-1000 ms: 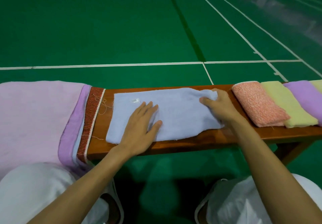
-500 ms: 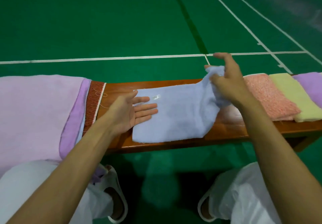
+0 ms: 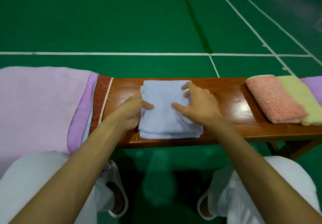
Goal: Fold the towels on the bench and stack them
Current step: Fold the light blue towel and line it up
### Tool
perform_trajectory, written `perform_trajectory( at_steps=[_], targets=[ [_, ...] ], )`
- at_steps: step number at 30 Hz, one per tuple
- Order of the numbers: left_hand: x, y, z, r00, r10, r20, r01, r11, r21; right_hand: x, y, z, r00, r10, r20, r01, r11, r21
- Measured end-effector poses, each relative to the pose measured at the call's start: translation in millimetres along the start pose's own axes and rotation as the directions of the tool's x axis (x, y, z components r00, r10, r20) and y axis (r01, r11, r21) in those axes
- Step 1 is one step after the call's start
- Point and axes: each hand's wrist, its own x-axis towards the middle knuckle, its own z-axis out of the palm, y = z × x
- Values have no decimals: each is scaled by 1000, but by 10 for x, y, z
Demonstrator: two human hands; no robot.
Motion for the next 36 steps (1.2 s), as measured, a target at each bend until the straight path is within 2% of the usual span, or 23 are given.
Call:
perform_trajectory(
  at_steps=[2,4,6,8,9,11,12,13,14,15,17,19,21,23,29,33,36],
  targets=[
    [33,-1,-15,1000,10,-10,-10,999,31,-51,80,1,981,-77,178,96,991,-97],
    [43,2,-28,1000,24,-18,-23,999,36,-126,117,-26,946,-158,284,200,972,-124],
    [6,-8,-30,995,80,-52,-77,994,72,-193,176,-45,920,-227,321,275,955,-113],
    [-67,-43,-38,963,226,-147,-182,947,264,-263,278,-20,915,-280,290,305,951,-45],
    [-112,-75,-44,915,349,-203,-235,869,436,-293,328,2,922,-313,229,319,948,11],
    [-191,-177,-64,745,633,-210,-282,585,760,-302,431,71,924,-379,53,376,925,60],
    [-221,-223,-71,655,744,-136,-285,410,866,-293,476,108,911,-412,-20,413,910,46],
    [-246,-256,-76,595,803,-25,-302,252,919,-288,512,143,896,-441,-63,443,896,22],
    [-240,-283,-87,578,810,105,-343,124,931,-291,551,182,882,-465,-76,466,885,2],
    [-231,-304,-102,596,768,235,-394,25,919,-305,586,219,873,-485,-59,485,875,-14],
    [-203,-376,-143,693,590,415,-445,-103,889,-359,635,287,865,-500,41,501,864,-49],
    [-164,-495,-201,759,439,482,-443,-195,875,-408,672,354,865,-488,119,499,861,-94],
    [-136,-574,-261,757,395,521,-437,-287,853,-429,692,373,867,-481,131,495,861,-120],
    [-138,-575,-325,742,403,536,-450,-294,844,-449,721,351,870,-476,132,490,865,-108],
    [-304,-622,-511,643,528,556,-583,-134,801,-634,762,154,877,-471,97,473,881,-2],
    [-384,-616,-575,563,618,549,-610,-138,780,-623,776,70,880,-474,19,472,879,66],
    [-414,-637,-613,521,669,530,-654,-87,752,-606,774,17,901,-431,48,398,866,302]
  ],
)
